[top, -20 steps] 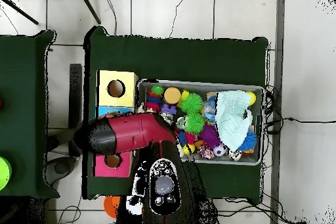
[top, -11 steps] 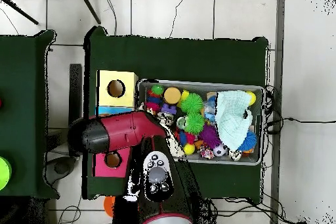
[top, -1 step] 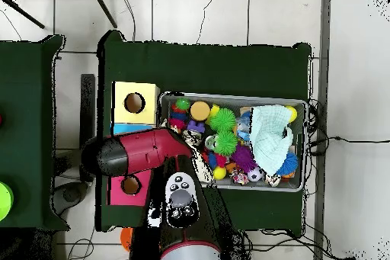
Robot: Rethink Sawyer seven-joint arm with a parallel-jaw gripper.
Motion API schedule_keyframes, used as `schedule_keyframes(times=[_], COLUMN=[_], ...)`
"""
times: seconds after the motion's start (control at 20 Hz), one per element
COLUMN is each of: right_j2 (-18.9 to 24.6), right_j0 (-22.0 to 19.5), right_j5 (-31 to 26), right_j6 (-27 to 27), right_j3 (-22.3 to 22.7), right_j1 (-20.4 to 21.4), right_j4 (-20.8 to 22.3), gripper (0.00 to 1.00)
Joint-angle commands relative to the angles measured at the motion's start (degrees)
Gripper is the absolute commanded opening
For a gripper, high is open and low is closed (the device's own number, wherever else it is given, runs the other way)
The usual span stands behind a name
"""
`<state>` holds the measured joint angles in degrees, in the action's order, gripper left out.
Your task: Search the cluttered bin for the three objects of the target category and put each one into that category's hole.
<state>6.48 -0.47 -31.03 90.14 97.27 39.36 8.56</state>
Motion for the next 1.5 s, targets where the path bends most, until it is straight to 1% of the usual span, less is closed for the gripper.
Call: schedule_keyframes(times=[0.05,0.2,0.3,0.55,1.0,1.1,1.2,1.35,1.5], right_j2=[-1.8,-2.4,-2.0,1.2,1.7,1.4,-0.1,-4.8,-8.5], right_j0=[1.6,1.9,1.7,0.6,2.1,2.5,3.7,7.4,10.1], right_j5=[-10.1,-10.1,-10.6,-11.9,-13.5,-13.4,-13.2,-15.5,-17.2], right_j6=[2.9,2.8,2.5,1.9,3.9,4.5,5.7,8.8,10.3], right_j3=[-0.8,-1.3,-0.9,2.6,2.6,2.4,1.1,-2.6,-5.0], right_j1=[-5.0,-5.6,-5.1,0.4,3.2,3.1,2.7,1.7,1.0], right_j4=[4.6,4.7,4.1,0.9,-0.4,-0.2,0.8,3.8,5.6], gripper=[1.0,1.0,1.0,1.0,1.0,1.0,1.0,1.0,1.0])
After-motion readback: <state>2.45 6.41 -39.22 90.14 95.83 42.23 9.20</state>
